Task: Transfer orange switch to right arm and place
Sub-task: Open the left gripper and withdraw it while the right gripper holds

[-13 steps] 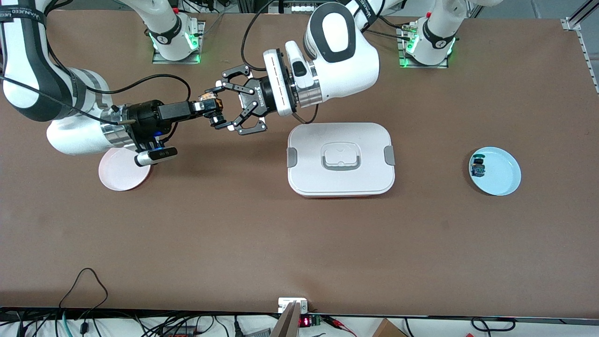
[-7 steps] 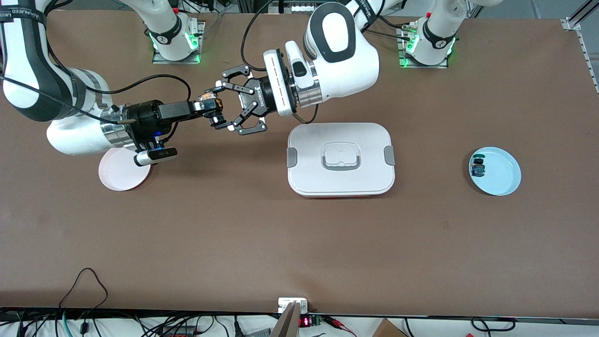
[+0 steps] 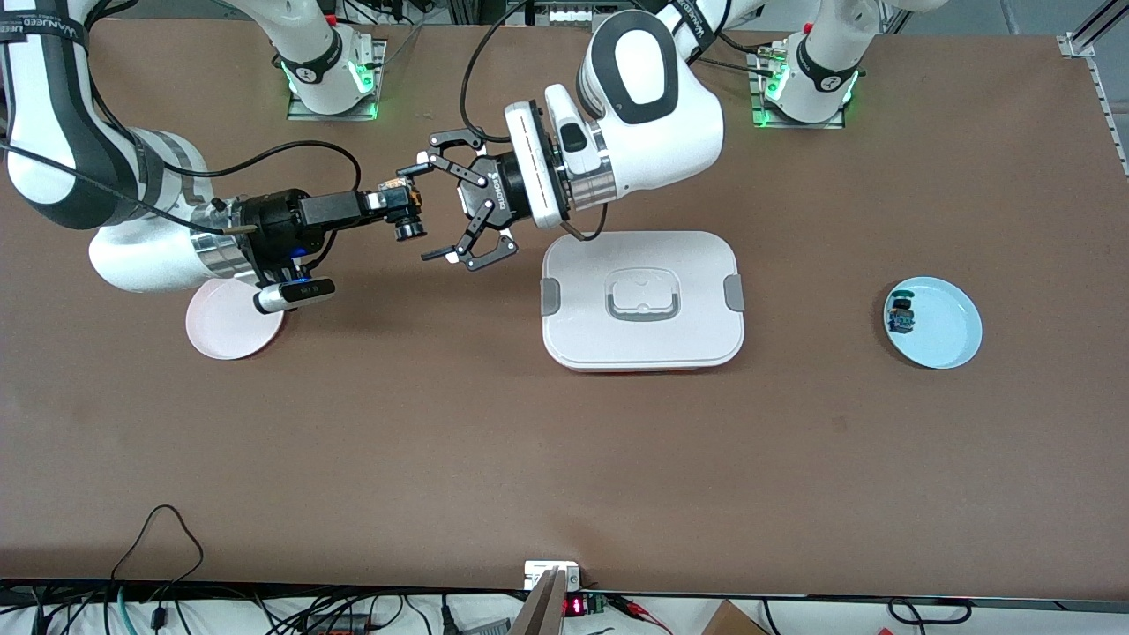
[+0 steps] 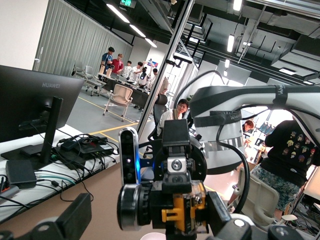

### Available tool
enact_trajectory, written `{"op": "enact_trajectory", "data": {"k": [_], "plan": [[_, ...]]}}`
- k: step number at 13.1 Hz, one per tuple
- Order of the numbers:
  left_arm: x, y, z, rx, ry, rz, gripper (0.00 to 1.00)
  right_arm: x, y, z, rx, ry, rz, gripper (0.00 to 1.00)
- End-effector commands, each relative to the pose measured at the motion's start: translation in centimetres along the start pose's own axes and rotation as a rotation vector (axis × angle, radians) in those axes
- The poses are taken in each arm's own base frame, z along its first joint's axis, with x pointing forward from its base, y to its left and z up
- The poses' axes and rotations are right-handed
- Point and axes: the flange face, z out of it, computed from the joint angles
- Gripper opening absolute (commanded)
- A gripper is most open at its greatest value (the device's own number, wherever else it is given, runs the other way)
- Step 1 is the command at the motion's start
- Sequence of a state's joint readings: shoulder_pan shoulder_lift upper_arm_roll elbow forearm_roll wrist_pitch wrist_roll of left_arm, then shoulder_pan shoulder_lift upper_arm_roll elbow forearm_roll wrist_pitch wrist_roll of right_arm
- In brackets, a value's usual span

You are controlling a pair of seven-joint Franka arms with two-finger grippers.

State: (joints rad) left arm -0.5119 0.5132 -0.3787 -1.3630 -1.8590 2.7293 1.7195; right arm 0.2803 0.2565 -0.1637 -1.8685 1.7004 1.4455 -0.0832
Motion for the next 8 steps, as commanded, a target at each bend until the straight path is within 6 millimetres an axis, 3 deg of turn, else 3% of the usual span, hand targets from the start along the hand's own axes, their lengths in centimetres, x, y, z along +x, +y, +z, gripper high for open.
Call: {"op": "enact_trajectory", "data": {"k": [1, 3, 5, 8], "plan": [[3.3, -6.2, -4.4, 0.02, 0.069, 0.009, 1.0, -0.4, -0.5, 0.2, 0.005, -0.03, -0.005, 0.1], [5.5, -10.1, -7.5, -0.058, 0.131, 0.014, 1.0, -0.5, -0.6, -0.1, 0.003, -0.026, -0.008, 0.1], [7.1, -15.0, -12.0, -0.095, 0.151, 0.056, 1.0, -0.7, -0.8, -0.1, -0.001, -0.03, -0.012, 0.1], [6.2, -23.6, -20.3, -0.155, 0.082, 0.131, 1.0, -0.8, -0.8, -0.7, -0.013, -0.027, -0.027, 0.08]]}}
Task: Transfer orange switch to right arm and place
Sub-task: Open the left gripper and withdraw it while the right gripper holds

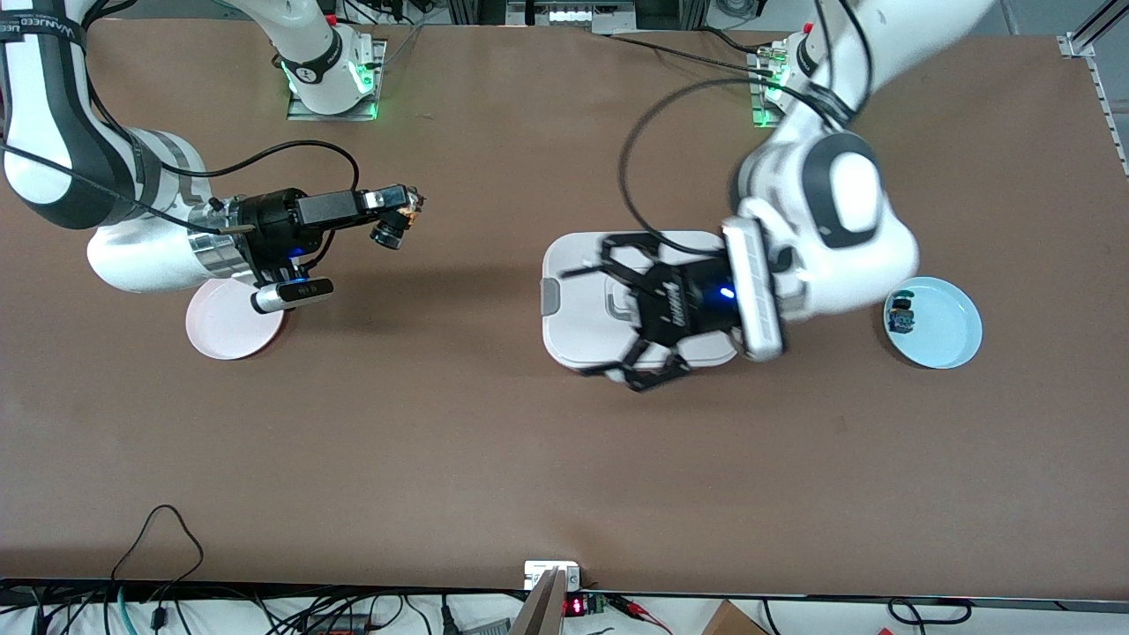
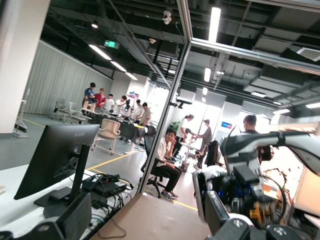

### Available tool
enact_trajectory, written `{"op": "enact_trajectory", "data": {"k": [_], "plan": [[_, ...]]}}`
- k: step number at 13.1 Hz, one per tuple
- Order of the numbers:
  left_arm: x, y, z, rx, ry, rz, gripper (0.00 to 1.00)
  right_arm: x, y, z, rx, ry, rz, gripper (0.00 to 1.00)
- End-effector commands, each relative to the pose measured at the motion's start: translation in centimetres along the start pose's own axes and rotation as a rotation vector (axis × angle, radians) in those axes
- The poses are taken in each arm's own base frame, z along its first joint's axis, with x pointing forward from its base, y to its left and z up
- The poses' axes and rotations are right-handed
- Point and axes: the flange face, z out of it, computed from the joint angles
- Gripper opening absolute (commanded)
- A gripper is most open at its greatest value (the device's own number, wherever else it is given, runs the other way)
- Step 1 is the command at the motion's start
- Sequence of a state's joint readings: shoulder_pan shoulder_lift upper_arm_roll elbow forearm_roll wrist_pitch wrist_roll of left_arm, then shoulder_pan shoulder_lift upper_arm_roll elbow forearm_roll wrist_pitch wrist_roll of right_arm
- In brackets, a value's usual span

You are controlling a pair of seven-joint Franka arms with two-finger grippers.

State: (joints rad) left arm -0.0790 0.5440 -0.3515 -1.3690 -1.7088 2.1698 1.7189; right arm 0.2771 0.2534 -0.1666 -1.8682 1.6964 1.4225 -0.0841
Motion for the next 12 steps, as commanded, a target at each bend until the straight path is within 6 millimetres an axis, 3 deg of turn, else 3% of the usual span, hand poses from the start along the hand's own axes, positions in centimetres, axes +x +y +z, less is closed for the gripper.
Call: {"op": "enact_trajectory", "data": {"k": [1, 2, 5, 9, 10, 12], "plan": [[-0.8, -5.3, -8.3, -0.02, -0.049, 0.042, 1.0, -0.7, -0.5, -0.8, -0.045, -0.008, -0.031, 0.06], [-1.2, -7.2, -12.3, -0.017, -0.093, 0.062, 1.0, -1.1, -0.7, -1.5, -0.075, -0.002, -0.04, 0.06], [2.3, -11.4, -24.7, 0.045, -0.353, 0.238, 1.0, -2.4, -0.4, -3.3, -0.176, -0.035, -0.037, 0.06], [7.3, -12.6, -40.1, 0.249, -0.634, 0.367, 1.0, -3.6, 1.7, -6.8, -0.363, -0.085, -0.091, 0.06], [8.7, -12.3, -42.8, 0.291, -0.741, 0.408, 1.0, -3.9, 2.4, -8.2, -0.435, -0.09, -0.118, 0.06], [11.5, -11.0, -44.8, 0.372, -0.916, 0.403, 1.0, -4.7, 4.0, -11.2, -0.578, -0.122, -0.158, 0.06]]}}
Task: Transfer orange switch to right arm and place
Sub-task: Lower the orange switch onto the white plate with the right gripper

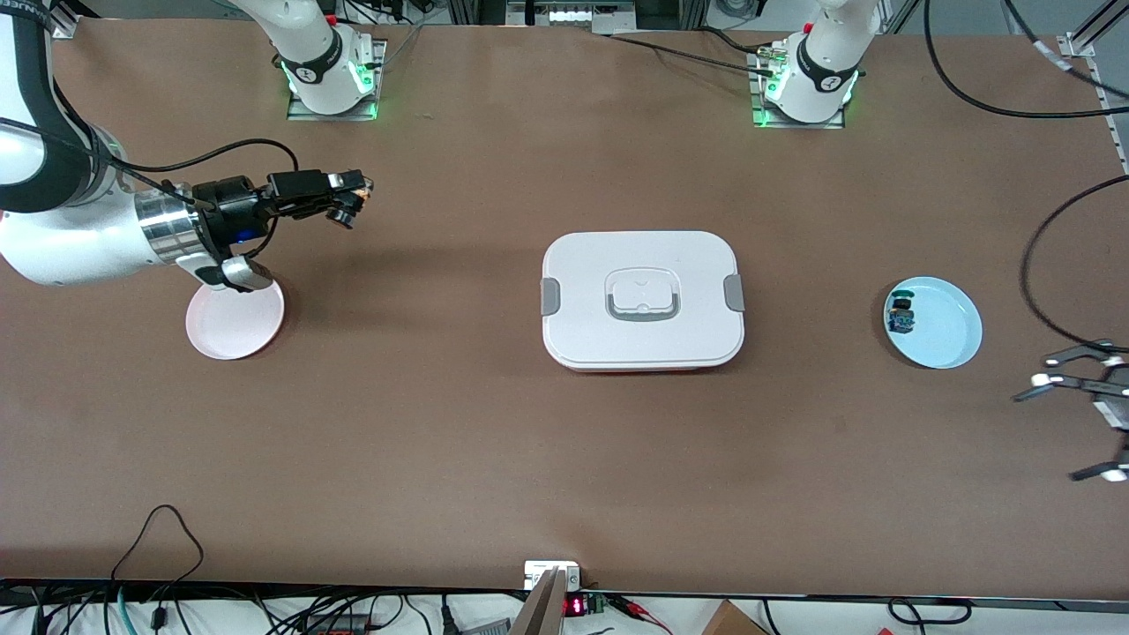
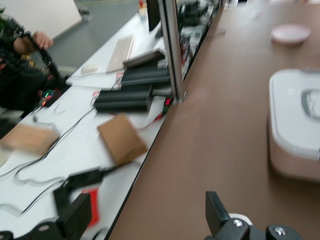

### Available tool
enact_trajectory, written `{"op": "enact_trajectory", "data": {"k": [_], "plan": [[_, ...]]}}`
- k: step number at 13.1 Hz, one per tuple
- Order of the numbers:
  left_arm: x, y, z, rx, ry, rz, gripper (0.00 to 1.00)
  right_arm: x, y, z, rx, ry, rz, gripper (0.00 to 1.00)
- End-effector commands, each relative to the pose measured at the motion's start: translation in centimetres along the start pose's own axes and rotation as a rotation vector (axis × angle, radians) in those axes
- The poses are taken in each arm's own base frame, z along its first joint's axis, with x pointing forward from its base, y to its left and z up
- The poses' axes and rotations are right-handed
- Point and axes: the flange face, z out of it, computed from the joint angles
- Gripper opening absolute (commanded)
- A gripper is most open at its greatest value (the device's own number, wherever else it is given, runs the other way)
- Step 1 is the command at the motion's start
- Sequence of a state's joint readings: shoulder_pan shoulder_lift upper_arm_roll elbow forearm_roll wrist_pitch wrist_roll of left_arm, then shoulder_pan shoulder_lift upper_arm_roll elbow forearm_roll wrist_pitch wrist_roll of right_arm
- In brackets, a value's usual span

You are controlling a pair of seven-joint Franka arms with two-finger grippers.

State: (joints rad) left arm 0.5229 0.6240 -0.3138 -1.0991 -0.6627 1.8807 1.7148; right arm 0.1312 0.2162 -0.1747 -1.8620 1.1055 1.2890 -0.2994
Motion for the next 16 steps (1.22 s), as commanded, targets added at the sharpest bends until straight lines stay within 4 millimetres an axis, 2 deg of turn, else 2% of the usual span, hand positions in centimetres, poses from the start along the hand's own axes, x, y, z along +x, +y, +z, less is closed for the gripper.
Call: {"op": "enact_trajectory", "data": {"k": [1, 2, 3, 5, 6, 7, 10, 12, 13, 15, 16], "plan": [[1.6, -0.3, -3.9, 0.05, -0.188, -0.066, 1.0, -2.0, 2.4, -2.3, -0.161, -0.051, -0.058, 0.06], [3.5, 0.2, -6.3, 0.089, -0.27, -0.074, 1.0, -2.8, 3.8, -3.4, -0.25, -0.08, -0.081, 0.06], [4.7, 0.6, -7.7, 0.116, -0.35, -0.09, 1.0, -3.3, 5.0, -4.1, -0.336, -0.125, -0.125, 0.06], [8.4, 1.8, -10.5, 0.192, -0.443, -0.17, 1.0, -4.4, 7.2, -6.1, -0.49, -0.196, -0.187, 0.06], [9.2, 2.4, -10.4, 0.179, -0.473, -0.227, 1.0, -4.6, 8.3, -7.4, -0.62, -0.229, -0.192, 0.06], [10.7, 3.2, -9.6, 0.164, -0.483, -0.271, 1.0, -4.5, 8.6, -8.4, -0.746, -0.272, -0.223, 0.06], [14.5, 5.0, -10.4, 0.156, -0.493, -0.246, 1.0, -4.0, 9.6, -11.1, -0.985, -0.369, -0.336, 0.06], [16.2, 6.0, -11.2, 0.154, -0.495, -0.241, 1.0, -2.8, 9.2, -11.5, -1.136, -0.475, -0.468, 0.06], [17.4, 6.7, -11.4, 0.145, -0.5, -0.231, 1.0, -2.4, 9.4, -12.0, -1.17, -0.471, -0.506, 0.06], [20.3, 8.4, -11.0, 0.132, -0.507, -0.209, 1.0, -1.5, 10.3, -12.1, -1.207, -0.494, -0.626, 0.06], [22.3, 10.0, -10.3, 0.129, -0.514, -0.225, 1.0, -1.0, 10.8, -12.2, -1.245, -0.529, -0.707, 0.06]]}}
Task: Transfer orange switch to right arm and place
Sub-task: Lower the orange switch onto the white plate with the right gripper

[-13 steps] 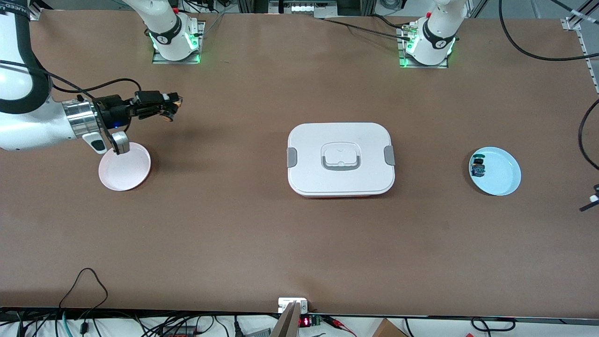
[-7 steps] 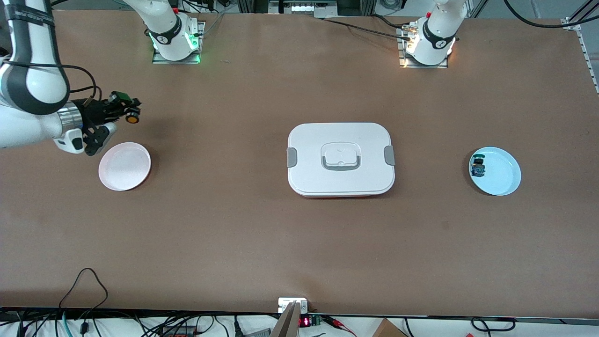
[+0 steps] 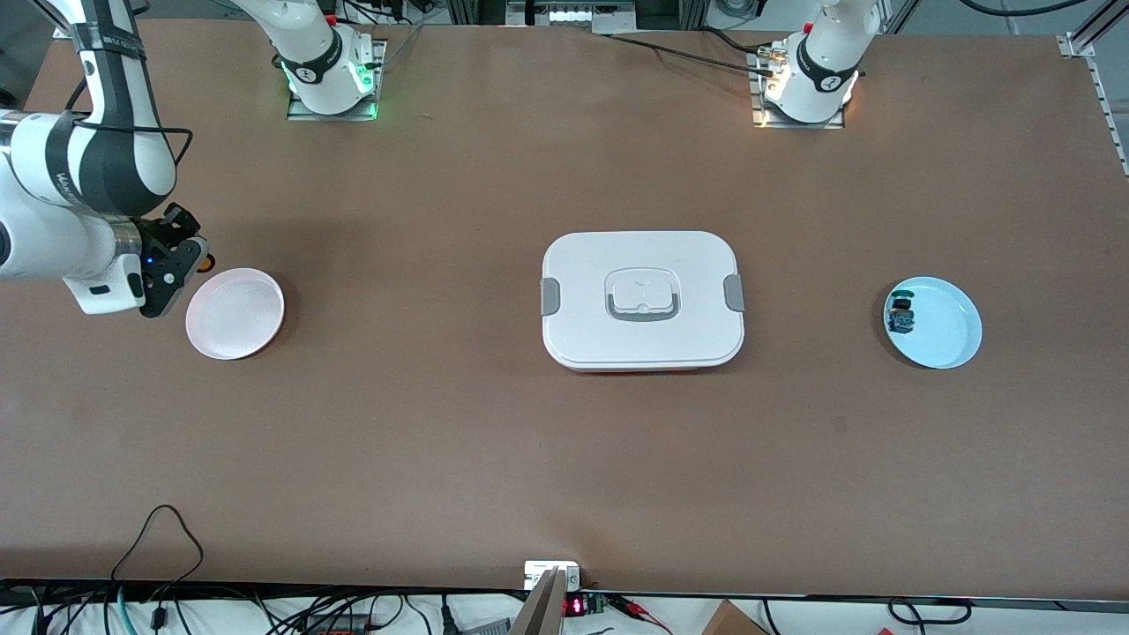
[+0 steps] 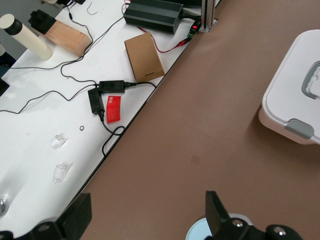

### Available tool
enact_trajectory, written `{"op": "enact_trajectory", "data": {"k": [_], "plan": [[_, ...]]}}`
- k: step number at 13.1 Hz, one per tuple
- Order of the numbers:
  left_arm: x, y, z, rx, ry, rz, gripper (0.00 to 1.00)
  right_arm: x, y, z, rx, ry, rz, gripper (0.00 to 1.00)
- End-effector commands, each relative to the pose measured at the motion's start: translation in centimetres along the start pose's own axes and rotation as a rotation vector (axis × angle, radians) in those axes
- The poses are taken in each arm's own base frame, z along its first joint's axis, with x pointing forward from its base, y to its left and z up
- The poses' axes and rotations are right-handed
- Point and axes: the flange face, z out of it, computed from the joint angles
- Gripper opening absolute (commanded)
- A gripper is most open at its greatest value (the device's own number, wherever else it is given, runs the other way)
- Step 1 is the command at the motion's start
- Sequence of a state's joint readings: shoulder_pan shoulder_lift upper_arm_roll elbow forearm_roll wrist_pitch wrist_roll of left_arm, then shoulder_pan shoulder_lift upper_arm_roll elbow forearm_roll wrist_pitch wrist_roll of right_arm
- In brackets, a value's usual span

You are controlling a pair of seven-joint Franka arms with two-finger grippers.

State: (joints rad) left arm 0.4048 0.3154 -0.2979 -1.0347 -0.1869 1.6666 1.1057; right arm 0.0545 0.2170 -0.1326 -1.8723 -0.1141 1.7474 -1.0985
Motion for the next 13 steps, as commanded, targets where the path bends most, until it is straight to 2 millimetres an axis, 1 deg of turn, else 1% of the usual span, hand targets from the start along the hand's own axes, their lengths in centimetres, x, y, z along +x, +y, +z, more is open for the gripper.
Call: {"op": "enact_trajectory", "data": {"k": [1, 2, 3, 4, 5, 7, 8, 9, 10, 11, 13], "plan": [[3.4, 5.4, -0.4, -0.007, -0.082, -0.074, 1.0, 0.1, 0.8, 1.3, -0.125, -0.021, -0.189, 0.06], [4.2, 7.5, -1.0, 0.014, -0.116, -0.174, 1.0, 0.1, 1.1, 1.7, -0.159, -0.031, -0.221, 0.06], [4.9, 9.8, -0.2, 0.009, -0.151, -0.327, 1.0, -0.2, 1.5, 2.2, -0.191, -0.049, -0.239, 0.06], [4.9, 11.2, 0.4, 0.004, -0.178, -0.46, 1.0, -0.3, 1.6, 2.6, -0.221, -0.068, -0.256, 0.06], [4.1, 11.7, 1.4, -0.018, -0.222, -0.56, 1.0, -0.1, 1.7, 3.2, -0.247, -0.076, -0.271, 0.06], [2.2, 12.3, 3.3, -0.049, -0.285, -0.66, 1.0, 0.1, 1.6, 4.8, -0.283, -0.095, -0.305, 0.06], [1.6, 12.4, 4.6, -0.053, -0.308, -0.731, 1.0, 0.2, 1.6, 5.3, -0.302, -0.101, -0.319, 0.06], [1.3, 12.8, 5.8, -0.042, -0.335, -0.861, 1.0, 0.4, 1.6, 5.9, -0.319, -0.093, -0.329, 0.06], [1.4, 13.0, 6.2, 0.015, -0.37, -0.934, 1.0, 0.4, 1.7, 7.0, -0.327, -0.082, -0.332, 0.06], [2.1, 13.5, 6.5, 0.038, -0.384, -0.959, 1.0, 0.4, 1.6, 7.7, -0.335, -0.072, -0.335, 0.06], [1.9, 13.3, 7.2, 0.037, -0.399, -0.972, 1.0, 1.0, 1.5, 9.5, -0.327, -0.07, -0.352, 0.06]]}}
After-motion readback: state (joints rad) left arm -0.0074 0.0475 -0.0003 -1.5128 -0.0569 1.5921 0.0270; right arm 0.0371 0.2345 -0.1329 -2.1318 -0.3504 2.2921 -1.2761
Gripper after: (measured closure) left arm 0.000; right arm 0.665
